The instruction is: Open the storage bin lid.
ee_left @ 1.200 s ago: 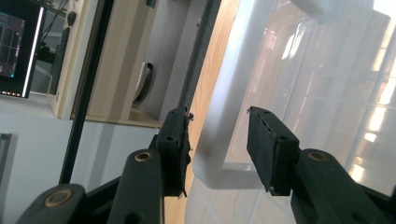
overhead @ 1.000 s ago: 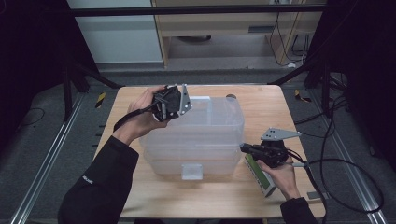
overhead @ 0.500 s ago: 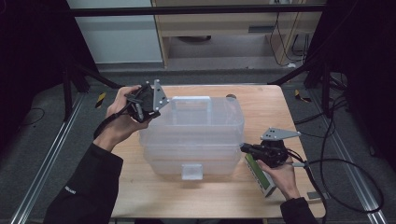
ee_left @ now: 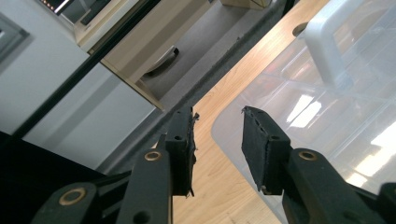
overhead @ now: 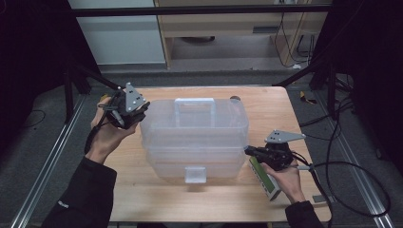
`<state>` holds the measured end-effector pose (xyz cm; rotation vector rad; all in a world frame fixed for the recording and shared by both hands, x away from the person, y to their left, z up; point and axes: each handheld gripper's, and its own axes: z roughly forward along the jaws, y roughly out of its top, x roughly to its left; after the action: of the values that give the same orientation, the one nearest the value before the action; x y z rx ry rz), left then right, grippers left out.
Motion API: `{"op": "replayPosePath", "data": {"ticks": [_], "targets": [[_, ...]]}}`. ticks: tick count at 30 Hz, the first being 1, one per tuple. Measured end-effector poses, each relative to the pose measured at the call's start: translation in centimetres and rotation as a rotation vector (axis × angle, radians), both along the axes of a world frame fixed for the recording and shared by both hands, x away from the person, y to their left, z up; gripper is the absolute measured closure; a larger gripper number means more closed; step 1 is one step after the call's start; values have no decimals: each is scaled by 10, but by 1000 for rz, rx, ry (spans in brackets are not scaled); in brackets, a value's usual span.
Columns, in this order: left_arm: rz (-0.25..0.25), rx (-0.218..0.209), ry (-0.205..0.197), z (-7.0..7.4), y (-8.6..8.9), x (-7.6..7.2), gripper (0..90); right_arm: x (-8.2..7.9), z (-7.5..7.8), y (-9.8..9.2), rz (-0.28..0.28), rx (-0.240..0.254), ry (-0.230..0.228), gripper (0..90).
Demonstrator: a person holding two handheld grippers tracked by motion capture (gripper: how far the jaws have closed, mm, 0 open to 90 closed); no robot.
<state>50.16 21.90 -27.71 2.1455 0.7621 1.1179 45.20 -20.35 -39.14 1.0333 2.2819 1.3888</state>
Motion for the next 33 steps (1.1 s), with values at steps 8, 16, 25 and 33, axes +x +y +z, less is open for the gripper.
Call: {"op": "replayPosePath", "data": {"ticks": [8, 16, 25, 33], "targets": [[91, -145, -4, -18, 21, -6, 666, 0, 0, 1, -5, -1, -5, 900], [131, -204, -3, -34, 35, -14, 665, 0, 0, 1, -8, -1, -7, 900], [151, -259, 7, -54, 48, -25, 676, 0, 0, 1, -13, 1, -13, 900], [180, -313, 20, -74, 57, -35, 722, 2, 2, 2, -14, -2, -20, 900]]}}
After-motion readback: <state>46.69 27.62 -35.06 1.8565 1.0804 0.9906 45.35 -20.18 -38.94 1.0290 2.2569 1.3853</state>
